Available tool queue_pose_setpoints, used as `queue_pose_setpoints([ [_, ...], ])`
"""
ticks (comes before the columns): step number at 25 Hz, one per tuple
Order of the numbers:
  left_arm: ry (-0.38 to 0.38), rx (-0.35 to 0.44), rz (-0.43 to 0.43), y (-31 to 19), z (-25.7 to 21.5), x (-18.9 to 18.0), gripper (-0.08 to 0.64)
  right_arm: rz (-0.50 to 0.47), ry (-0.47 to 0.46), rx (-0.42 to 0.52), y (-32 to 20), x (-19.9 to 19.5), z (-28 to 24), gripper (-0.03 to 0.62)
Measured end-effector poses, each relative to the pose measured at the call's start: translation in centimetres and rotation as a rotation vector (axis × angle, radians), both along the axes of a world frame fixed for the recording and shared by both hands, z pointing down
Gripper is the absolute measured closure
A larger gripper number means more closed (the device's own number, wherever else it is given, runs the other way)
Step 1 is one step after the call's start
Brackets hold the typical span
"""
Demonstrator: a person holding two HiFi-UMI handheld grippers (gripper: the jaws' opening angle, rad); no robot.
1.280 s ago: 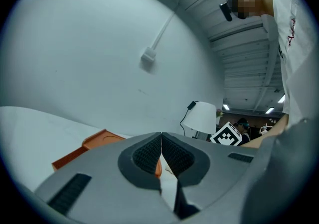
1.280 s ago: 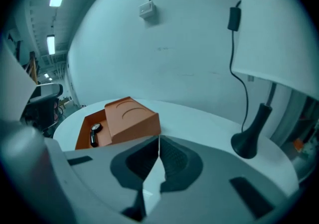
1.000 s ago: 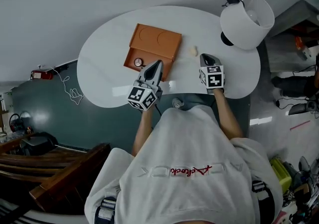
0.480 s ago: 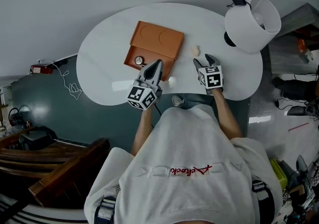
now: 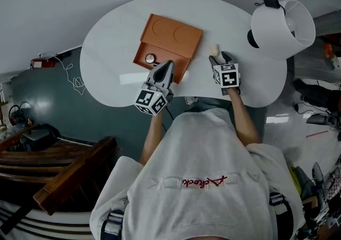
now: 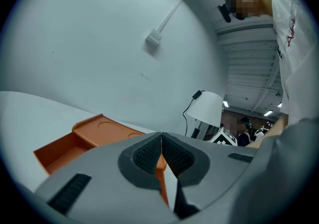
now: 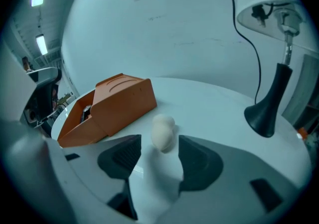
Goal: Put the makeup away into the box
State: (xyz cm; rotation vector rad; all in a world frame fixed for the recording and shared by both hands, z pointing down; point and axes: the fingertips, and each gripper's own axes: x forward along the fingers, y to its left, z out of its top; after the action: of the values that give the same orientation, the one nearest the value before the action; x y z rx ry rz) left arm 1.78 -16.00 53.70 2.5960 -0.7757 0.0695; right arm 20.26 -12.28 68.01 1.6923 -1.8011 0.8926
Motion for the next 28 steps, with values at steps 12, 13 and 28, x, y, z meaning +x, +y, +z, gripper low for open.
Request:
queue_pose_setpoints([
  [12,-0.011,-0.036,-0.014,-1.8,1.4,0.4,0.551,-0.019,0.02,-0.07,-1.5,0.2,1.6,0.44],
  [13,-0.01,-0.035,-0.015,-1.9,1.4,0.4,0.551,-0.021,0.02,-0.07,-1.5,0.2,1.6,0.442],
  [28,0.007,0.043,-0.06,-1.0,-1.1,-2.4,0.551,-0.085,0.064,0.126,-3.9,-2.3,-5.4,0.448],
])
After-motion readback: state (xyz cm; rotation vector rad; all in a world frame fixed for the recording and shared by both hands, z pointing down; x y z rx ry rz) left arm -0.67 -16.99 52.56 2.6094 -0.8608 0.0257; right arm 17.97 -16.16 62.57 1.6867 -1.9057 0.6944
